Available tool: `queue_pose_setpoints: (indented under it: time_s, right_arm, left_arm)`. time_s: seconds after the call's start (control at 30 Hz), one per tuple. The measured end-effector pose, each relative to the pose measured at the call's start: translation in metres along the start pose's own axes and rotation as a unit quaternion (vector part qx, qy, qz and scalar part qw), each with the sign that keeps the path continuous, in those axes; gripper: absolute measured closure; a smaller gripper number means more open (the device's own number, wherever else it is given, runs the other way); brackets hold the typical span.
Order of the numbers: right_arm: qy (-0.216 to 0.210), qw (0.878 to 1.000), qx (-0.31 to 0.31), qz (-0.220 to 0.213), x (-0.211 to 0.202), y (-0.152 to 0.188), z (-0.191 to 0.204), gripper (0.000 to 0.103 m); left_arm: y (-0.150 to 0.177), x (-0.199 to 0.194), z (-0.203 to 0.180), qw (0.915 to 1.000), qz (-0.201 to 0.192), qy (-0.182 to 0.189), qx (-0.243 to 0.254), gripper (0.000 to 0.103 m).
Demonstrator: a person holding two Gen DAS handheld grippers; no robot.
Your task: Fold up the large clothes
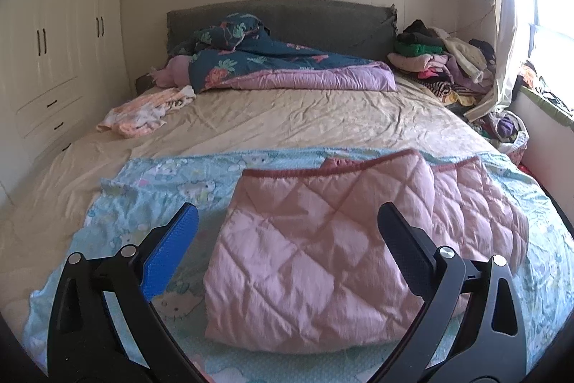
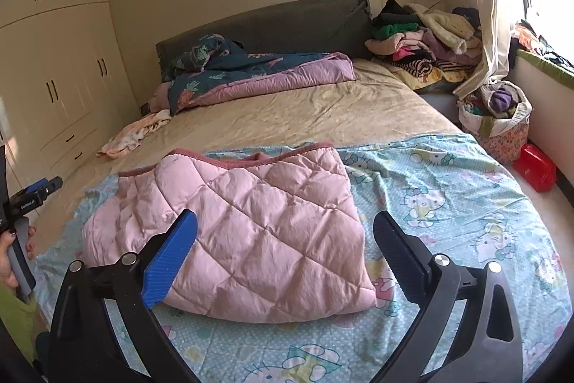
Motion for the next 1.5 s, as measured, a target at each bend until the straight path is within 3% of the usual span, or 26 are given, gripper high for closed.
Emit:
queue_pose_setpoints:
  time_s: [0.43,0.57,0.8,1.0,1.03,1.13,1.17,1.23,1.33,1.5]
  right_arm:
    - [0.034,0.998,-0.033,0.031,0.012,0.028,-0.002,0.004]
    - [0.053,0.995,-0.05,0.071,0.042,0.048,-0.011,0.004]
    - [0.072,0.987,-0.044,0.138,0.11,0.081,-0.038,0.004]
    - [0.054,0.985,-0.02,0.16,0.153,0.092,-0.052,0.005]
    - [0.049,0.986,-0.016,0.159,0.157,0.092,-0.053,0.006]
    - [0.023,0.987,-0.015,0.156,0.163,0.09,-0.044,0.047]
    - [0.031,0.988,-0.025,0.148,0.163,0.087,-0.041,0.057]
    - [0.032,0.99,-0.037,0.131,0.16,0.077,-0.034,0.074]
    - [0.04,0.993,-0.023,0.106,0.154,0.056,-0.036,0.082]
    - [0.047,0.995,0.003,0.083,0.164,0.023,-0.048,0.084]
  left_arm:
    - [0.05,0.01,0.027,0.9985,0.052,-0.014,-0.011,0.009]
    - [0.075,0.031,0.05,0.9954,0.087,-0.016,-0.038,0.009]
    - [0.118,0.084,0.084,0.9811,0.159,-0.001,-0.111,0.01]
    - [0.126,0.102,0.076,0.9797,0.163,0.024,-0.114,0.01]
    - [0.125,0.104,0.074,0.9798,0.163,0.027,-0.113,0.019]
    - [0.116,0.108,0.064,0.9831,0.149,0.03,-0.102,0.055]
    - [0.112,0.108,0.058,0.985,0.143,0.031,-0.092,0.069]
    - [0.099,0.109,0.05,0.9888,0.129,0.024,-0.071,0.085]
    - [0.073,0.11,0.044,0.9922,0.105,0.023,-0.064,0.088]
    - [0.036,0.126,0.039,0.9947,0.086,0.012,-0.056,0.088]
Point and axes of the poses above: each gripper's, at about its wrist camera, not at the fingertips, and x roughly the way its jaws point, z to its left, y to its underside, the point moved 9 cm from there along x, roughly the way its jaws point, and after that the axes turned 6 degrees about -x, right-handed, at the moved point
